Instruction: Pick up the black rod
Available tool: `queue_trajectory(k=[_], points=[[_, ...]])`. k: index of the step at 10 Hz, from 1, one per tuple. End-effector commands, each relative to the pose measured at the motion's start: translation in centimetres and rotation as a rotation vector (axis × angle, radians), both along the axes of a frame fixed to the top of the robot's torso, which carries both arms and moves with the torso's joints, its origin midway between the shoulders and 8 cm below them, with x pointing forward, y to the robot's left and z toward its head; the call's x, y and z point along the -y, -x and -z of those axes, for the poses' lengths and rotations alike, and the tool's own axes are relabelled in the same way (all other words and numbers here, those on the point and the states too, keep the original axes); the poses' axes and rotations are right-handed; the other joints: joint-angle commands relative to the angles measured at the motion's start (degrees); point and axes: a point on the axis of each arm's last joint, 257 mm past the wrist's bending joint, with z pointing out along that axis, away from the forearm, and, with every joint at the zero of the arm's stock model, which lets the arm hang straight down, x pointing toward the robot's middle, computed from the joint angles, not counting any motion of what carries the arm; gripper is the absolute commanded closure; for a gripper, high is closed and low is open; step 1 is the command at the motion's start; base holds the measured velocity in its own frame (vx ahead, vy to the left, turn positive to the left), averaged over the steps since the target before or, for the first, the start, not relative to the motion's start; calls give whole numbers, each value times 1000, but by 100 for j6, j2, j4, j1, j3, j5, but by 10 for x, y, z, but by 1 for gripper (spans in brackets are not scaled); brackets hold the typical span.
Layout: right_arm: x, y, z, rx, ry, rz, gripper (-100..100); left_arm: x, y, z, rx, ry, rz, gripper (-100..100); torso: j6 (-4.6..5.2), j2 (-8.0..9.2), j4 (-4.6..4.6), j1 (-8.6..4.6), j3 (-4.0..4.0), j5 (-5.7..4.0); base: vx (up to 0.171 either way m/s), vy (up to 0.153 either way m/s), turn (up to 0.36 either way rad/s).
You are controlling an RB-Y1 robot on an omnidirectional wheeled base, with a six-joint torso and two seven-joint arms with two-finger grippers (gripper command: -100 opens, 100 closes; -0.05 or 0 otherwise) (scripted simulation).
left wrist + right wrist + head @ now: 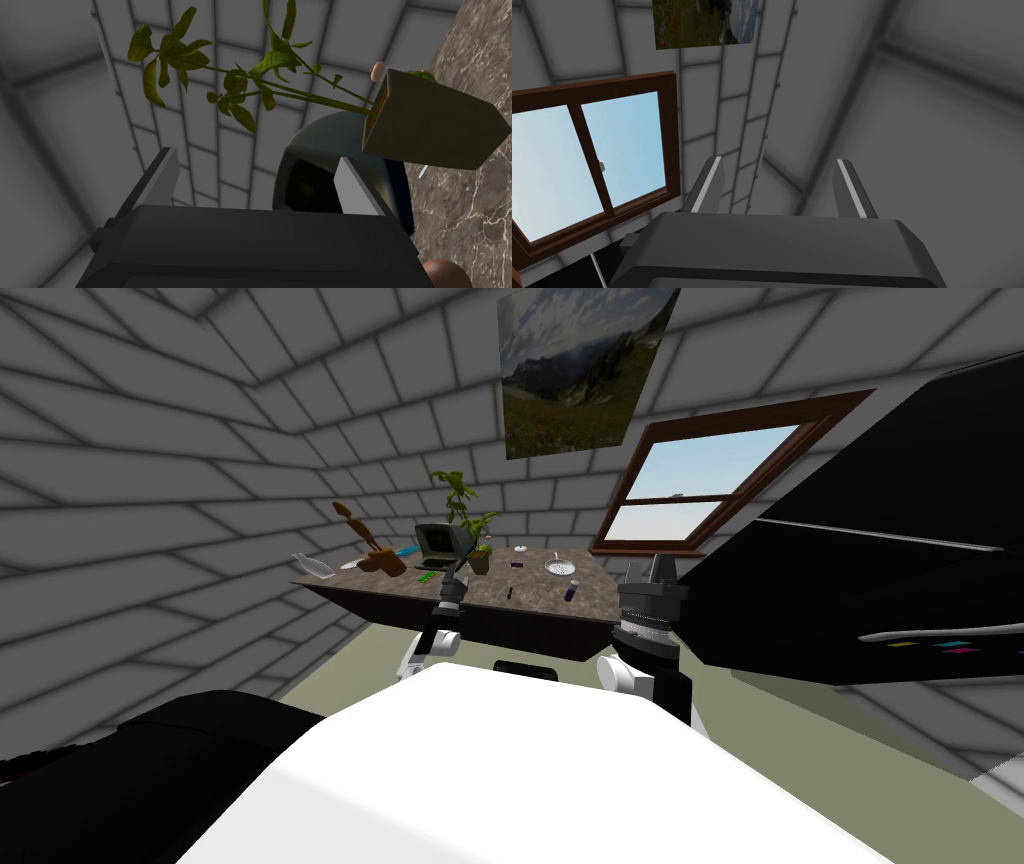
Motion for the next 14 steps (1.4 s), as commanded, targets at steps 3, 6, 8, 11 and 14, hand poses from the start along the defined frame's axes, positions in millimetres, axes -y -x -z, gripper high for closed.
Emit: queue_trajectory(k=[3,6,8,11,14], points=[[0,0,0,0,0,0,0,-12,-19,15,-77,24,1,-100,0,-1,-1,1,-1,0,16,-94,12],[0,0,0,0,0,0,0,-21,-30,28,-141,44,-7,-100,0,1,0,-14,0,-2,8,-113,11],[0,0,0,0,0,0,0,-30,-40,37,-186,64,-15,-100,0,-6,-1,-12,-3,-2,26,-111,10],[0,0,0,0,0,0,0,-40,-49,47,-236,90,-27,-100,0,0,0,-11,0,-3,6,-99,8],[0,0,0,0,0,0,0,-60,-66,57,-293,145,-48,-100,-1,2,0,1,1,0,12,-102,7]])
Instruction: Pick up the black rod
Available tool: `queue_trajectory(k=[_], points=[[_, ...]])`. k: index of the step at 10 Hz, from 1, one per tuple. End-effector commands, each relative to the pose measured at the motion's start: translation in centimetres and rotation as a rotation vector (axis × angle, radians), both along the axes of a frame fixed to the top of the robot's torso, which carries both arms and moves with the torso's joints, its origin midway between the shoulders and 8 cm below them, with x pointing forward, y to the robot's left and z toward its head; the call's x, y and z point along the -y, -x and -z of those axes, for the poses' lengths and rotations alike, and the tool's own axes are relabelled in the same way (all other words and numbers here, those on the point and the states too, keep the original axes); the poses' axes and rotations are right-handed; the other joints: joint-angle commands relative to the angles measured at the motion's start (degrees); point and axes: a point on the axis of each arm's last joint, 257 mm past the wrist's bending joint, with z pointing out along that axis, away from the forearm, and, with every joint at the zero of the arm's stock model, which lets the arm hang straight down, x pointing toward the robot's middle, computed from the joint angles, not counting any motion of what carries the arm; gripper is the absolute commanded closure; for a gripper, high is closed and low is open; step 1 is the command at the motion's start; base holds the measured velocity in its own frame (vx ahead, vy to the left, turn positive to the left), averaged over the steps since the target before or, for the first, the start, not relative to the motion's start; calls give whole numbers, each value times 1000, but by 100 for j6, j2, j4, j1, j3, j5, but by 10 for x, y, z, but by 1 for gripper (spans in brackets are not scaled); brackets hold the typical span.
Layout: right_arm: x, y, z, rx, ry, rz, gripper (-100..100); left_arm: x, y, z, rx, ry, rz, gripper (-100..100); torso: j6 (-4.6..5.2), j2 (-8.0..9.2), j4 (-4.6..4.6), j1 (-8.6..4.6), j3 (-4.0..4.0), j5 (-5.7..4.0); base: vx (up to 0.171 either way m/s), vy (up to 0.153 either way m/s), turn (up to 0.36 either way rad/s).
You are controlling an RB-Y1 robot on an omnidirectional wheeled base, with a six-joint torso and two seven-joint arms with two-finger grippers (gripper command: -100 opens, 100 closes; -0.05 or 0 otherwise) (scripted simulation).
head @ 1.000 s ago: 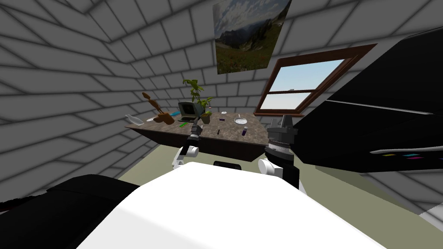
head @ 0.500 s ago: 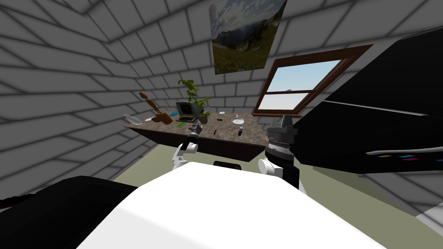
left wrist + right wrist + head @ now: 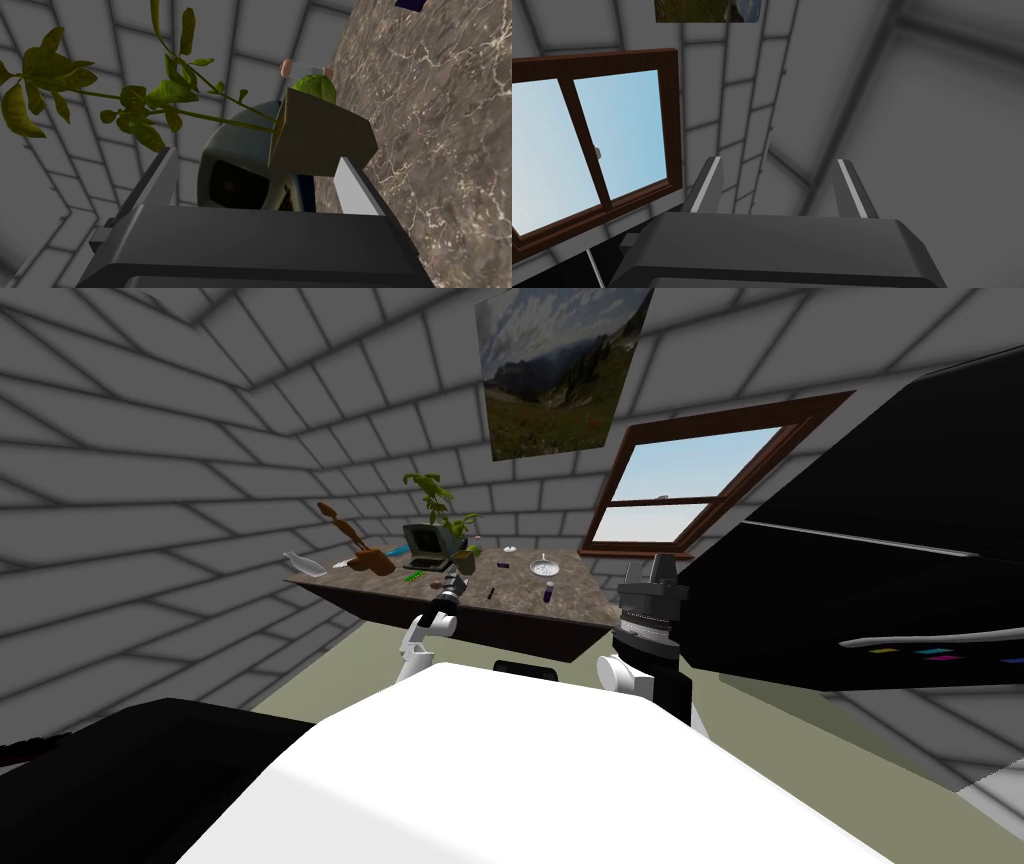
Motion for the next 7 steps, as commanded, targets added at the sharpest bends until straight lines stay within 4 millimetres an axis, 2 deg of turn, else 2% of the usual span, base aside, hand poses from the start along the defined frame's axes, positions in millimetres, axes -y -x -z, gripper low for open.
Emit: queue_trajectory(k=[1,7], points=[[0,0,0,0,0,0,0,-8,-5,7,-37,20,-11,-100,0,0,0,0,0,0,8,-119,9],[0,0,0,0,0,0,0,-32,-20,30,-146,91,-58,-100,-1,7,1,17,4,4,7,-74,2]])
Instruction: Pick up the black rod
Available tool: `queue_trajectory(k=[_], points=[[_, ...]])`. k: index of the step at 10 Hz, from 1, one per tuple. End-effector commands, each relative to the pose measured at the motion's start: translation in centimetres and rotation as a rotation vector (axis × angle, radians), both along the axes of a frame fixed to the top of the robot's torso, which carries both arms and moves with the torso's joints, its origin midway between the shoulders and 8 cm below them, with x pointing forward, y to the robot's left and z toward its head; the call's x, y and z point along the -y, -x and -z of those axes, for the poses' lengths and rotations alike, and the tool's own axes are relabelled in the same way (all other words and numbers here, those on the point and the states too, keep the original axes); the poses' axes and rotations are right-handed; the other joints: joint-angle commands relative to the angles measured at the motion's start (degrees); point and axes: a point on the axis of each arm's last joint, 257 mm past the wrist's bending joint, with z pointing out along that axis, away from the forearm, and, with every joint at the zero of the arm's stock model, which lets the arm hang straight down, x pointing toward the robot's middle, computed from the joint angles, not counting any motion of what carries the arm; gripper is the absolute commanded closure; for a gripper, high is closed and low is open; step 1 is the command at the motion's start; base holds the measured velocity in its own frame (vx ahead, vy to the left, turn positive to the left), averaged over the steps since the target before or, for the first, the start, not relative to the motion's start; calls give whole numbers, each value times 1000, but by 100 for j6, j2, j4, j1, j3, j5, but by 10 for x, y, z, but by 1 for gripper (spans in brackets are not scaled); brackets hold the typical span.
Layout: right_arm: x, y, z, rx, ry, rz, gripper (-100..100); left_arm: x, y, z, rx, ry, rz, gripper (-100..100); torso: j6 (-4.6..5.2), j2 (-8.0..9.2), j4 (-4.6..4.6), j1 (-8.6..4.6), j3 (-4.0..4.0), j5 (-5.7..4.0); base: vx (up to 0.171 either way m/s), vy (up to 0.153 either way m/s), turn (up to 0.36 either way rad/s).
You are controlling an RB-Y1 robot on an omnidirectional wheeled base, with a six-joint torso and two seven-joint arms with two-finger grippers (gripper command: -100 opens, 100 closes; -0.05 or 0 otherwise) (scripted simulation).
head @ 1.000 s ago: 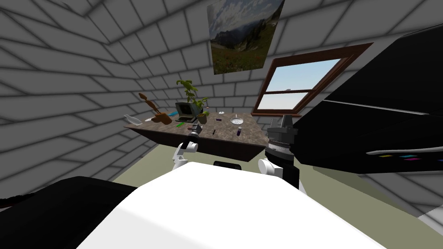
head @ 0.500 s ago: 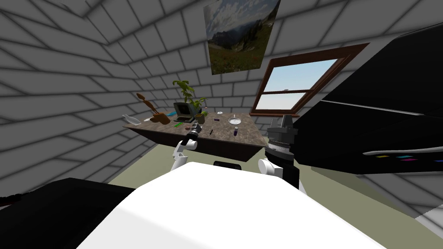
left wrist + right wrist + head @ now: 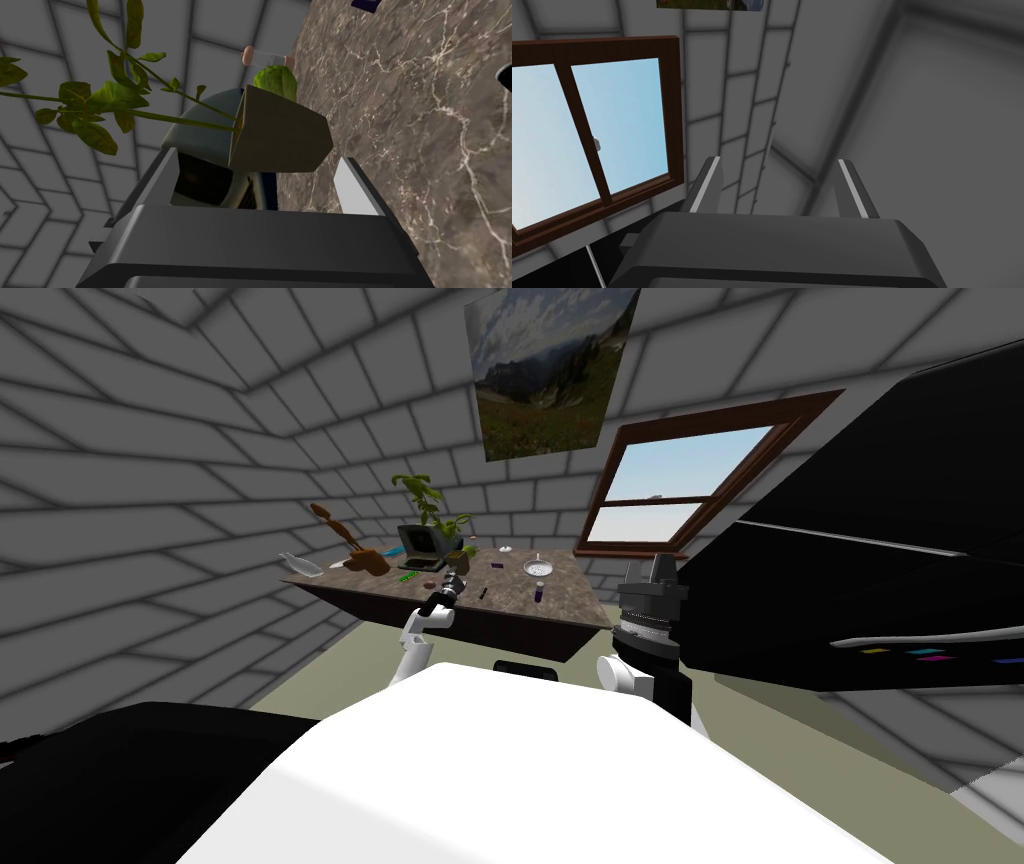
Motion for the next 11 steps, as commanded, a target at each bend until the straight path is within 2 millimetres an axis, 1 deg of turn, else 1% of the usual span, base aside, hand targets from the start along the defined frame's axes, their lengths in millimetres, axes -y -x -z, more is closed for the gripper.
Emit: queue_trajectory(k=[1,2,3,4,5,6,7,8,9,10,11], points=[[0,0,0,0,0,0,0,-13,-8,4,-29,39,-24,-100,0,0,0,0,0,0,16,-116,-6],[0,0,0,0,0,0,0,-14,-7,13,-61,45,-31,-100,0,-3,-1,-10,-2,-2,24,-119,3],[0,0,0,0,0,0,0,-15,-6,16,-72,46,-34,-100,0,-6,-1,-12,-3,-2,16,-57,4],[0,0,0,0,0,0,0,-27,-13,19,-96,82,-58,-100,-1,-3,-1,7,-2,1,7,-71,-12],[0,0,0,0,0,0,0,-27,-12,25,-116,86,-62,-100,0,-1,-1,6,-1,2,13,-74,-1],[0,0,0,0,0,0,0,-39,-18,26,-130,122,-86,-100,-1,-2,-1,6,-1,1,0,-112,-15],[0,0,0,0,0,0,0,-40,-16,33,-159,127,-93,-100,0,2,0,-7,1,-1,10,-102,1],[0,0,0,0,0,0,0,-41,-15,36,-170,129,-96,-100,-1,0,0,-5,0,-1,16,-44,5],[0,0,0,0,0,0,0,-53,-20,39,-190,167,-124,-100,-1,-1,-1,13,-1,2,20,-67,-26],[0,0,0,0,0,0,0,-54,-19,45,-212,172,-130,-100,0,-4,-1,8,-3,2,14,-76,-6],[0,0,0,0,0,0,0,-54,-18,46,-217,173,-131,-100,-1,-2,-1,6,-2,1,4,-37,7]])
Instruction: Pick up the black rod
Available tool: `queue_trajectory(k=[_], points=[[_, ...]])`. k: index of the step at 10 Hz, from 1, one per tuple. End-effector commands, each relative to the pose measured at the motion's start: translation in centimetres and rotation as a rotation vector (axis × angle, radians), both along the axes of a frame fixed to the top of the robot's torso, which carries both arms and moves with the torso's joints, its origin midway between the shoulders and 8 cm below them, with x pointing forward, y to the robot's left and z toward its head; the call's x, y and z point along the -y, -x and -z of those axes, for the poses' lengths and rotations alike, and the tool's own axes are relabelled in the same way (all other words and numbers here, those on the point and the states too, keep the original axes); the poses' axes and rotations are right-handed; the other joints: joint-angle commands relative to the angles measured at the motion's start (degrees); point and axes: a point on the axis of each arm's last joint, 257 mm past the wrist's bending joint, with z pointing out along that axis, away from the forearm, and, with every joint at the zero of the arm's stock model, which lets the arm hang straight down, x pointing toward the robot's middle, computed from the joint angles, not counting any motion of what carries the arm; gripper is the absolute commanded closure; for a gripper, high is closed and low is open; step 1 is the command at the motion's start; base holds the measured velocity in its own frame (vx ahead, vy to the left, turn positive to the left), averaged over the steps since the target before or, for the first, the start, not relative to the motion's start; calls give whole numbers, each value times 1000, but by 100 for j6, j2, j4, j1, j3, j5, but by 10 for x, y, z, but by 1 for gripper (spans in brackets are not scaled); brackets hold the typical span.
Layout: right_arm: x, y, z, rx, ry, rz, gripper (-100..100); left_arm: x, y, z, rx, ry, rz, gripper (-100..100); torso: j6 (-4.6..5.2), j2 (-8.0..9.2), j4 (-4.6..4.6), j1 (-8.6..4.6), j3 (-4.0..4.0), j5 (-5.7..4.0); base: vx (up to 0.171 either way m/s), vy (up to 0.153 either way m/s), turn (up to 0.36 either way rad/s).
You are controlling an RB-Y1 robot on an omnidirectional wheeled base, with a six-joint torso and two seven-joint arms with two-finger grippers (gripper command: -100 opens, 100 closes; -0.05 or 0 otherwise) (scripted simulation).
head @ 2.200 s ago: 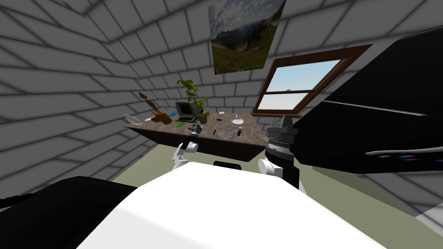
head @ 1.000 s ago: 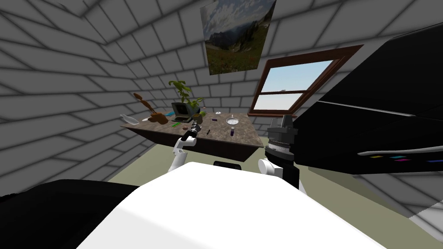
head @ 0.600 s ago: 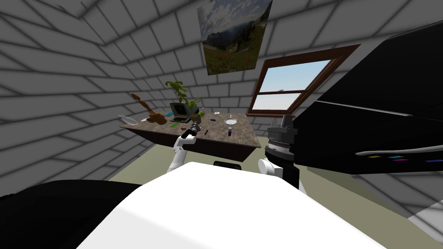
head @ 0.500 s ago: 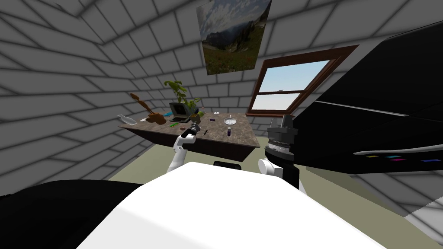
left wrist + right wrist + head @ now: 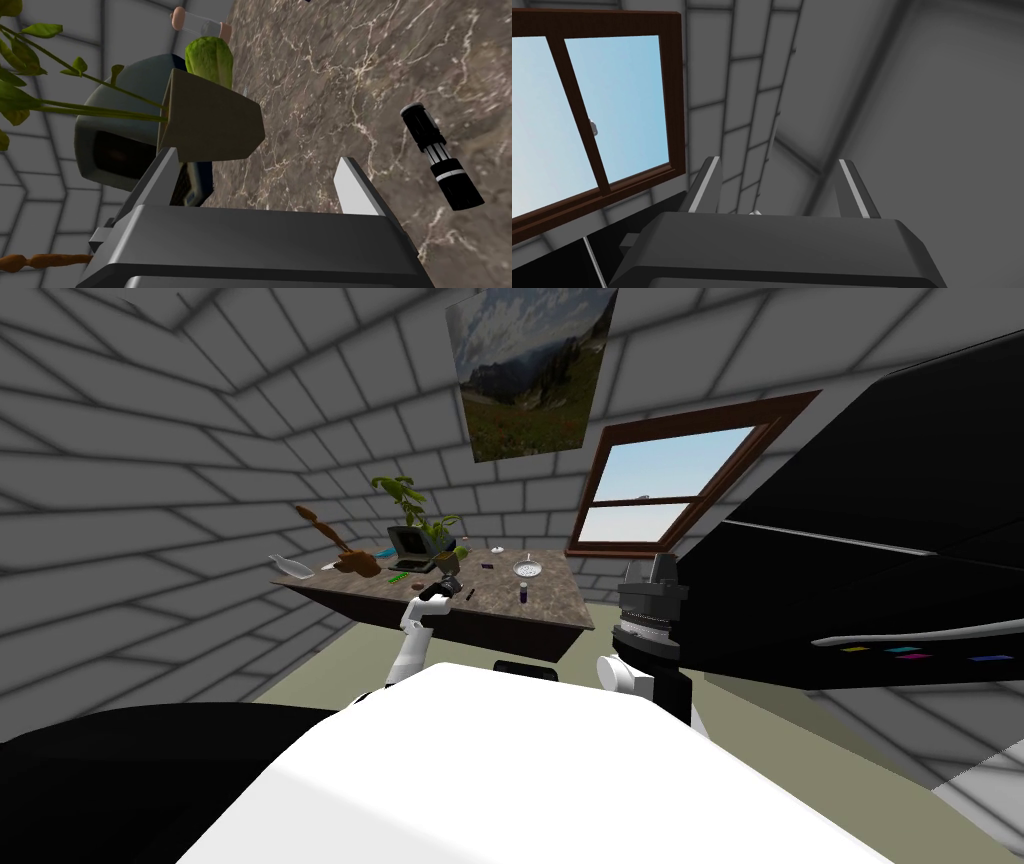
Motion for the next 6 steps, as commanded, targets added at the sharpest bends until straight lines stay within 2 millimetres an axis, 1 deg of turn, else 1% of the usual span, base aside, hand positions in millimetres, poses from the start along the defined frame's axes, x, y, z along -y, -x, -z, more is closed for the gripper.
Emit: queue_trajectory(k=[1,2,3,4,5,6], points=[[0,0,0,0,0,0,0,-14,-3,6,-33,42,-36,-100,0,0,0,0,0,0,15,-64,-23],[0,0,0,0,0,0,0,-14,0,11,-54,47,-41,-100,1,-3,0,-7,-1,-1,11,-71,-9],[0,0,0,0,0,0,0,-27,-4,14,-71,85,-75,-100,1,-2,-1,-9,-1,-1,12,-81,-25],[0,0,0,0,0,0,0,-27,-1,20,-97,91,-81,-100,1,-3,0,-13,-2,-2,5,-70,-11],[0,0,0,0,0,0,0,-39,-4,22,-111,130,-117,-100,1,0,0,-10,0,-2,16,-75,-30],[0,0,0,0,0,0,0,-40,0,30,-140,137,-125,-100,1,-4,0,-11,-2,-2,17,-64,-13]])
